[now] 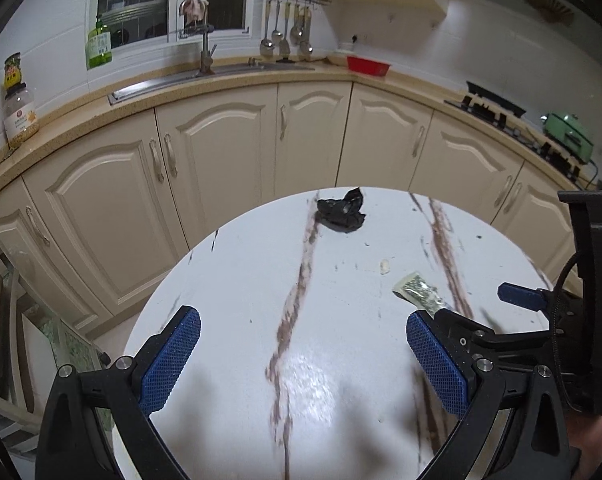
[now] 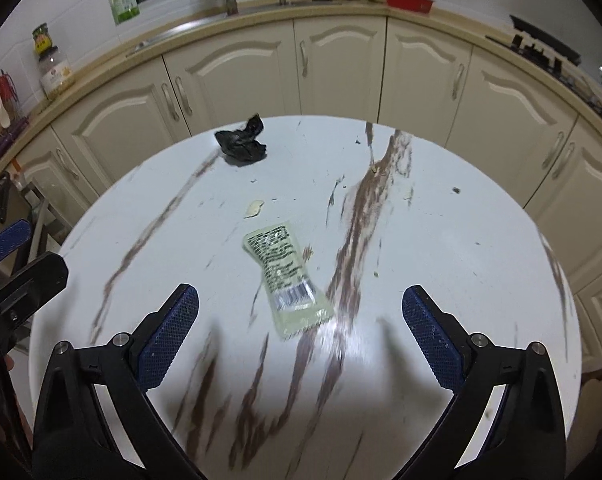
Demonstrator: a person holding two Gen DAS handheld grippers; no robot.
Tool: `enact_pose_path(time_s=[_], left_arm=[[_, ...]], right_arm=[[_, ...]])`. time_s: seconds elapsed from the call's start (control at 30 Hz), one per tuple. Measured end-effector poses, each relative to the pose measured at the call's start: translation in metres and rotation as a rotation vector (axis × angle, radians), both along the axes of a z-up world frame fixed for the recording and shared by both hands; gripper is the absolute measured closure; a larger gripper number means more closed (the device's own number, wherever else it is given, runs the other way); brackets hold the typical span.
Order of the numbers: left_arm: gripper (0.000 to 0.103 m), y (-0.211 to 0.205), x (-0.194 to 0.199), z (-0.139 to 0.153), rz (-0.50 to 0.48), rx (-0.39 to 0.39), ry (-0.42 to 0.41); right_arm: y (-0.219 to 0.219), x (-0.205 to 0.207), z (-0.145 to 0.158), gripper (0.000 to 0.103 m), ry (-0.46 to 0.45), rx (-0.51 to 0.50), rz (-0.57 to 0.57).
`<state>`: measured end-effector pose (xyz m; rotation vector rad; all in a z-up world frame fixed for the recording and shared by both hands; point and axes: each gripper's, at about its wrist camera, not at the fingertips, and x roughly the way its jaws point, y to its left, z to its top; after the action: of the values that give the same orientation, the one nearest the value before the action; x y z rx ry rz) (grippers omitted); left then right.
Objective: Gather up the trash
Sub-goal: 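Grasp the green-white packet with the right tool while the left tool grasps the black bag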
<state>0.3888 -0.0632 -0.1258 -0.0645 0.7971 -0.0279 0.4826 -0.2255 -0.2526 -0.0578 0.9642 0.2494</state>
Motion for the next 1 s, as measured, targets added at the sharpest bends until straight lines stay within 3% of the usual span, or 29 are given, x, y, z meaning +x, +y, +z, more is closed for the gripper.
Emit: enact_pose_path(time_s=[0.1, 0.2, 0.3, 0.4, 0.43, 0.47, 0.53, 0.57, 0.67, 1.0], left_arm=[[0.001, -0.003, 0.032, -0.011, 0.007, 0.007, 0.027], [0.001, -0.010, 0.062, -0.020, 0.004, 0.018, 0.048], [0.001, -0.019, 0.092, -0.026, -0.007, 0.034, 0.061], [0.001, -0.028, 0.117, -0.033, -0.014, 0.043, 0.070], [0.001, -0.031, 0.125, -0.037, -0.016, 0.045, 0.075], [0.001, -0.033, 0.133, -0.039, -0.018, 0.048, 0.080], [0.001, -0.037, 0.147, -0.044, -0.021, 0.051, 0.087], [0.001, -0.039, 0.156, -0.046, -0.024, 0.053, 0.088], [0.002, -0.047, 0.172, -0.050, -0.033, 0.064, 0.086], [0.002, -0.074, 0.235, -0.069, -0.061, 0.082, 0.082]], right_arm=[[0.000, 0.019, -0.015, 0.009, 0.030, -0.013, 0.014], [0.004, 0.031, -0.025, 0.020, 0.049, -0.031, 0.038], [0.011, 0.034, -0.028, 0.023, 0.027, -0.086, 0.074], [0.013, 0.033, -0.025, 0.045, 0.005, -0.085, 0.119], [0.014, 0.032, -0.024, 0.065, -0.002, -0.084, 0.128], [0.015, 0.032, -0.022, 0.073, -0.006, -0.086, 0.139], [0.016, 0.033, -0.021, 0.076, -0.006, -0.099, 0.157], [0.015, 0.034, -0.021, 0.083, -0.005, -0.096, 0.159], [0.009, 0.039, -0.022, 0.088, 0.005, -0.071, 0.152], [-0.005, 0.053, -0.023, 0.088, 0.004, -0.024, 0.131]])
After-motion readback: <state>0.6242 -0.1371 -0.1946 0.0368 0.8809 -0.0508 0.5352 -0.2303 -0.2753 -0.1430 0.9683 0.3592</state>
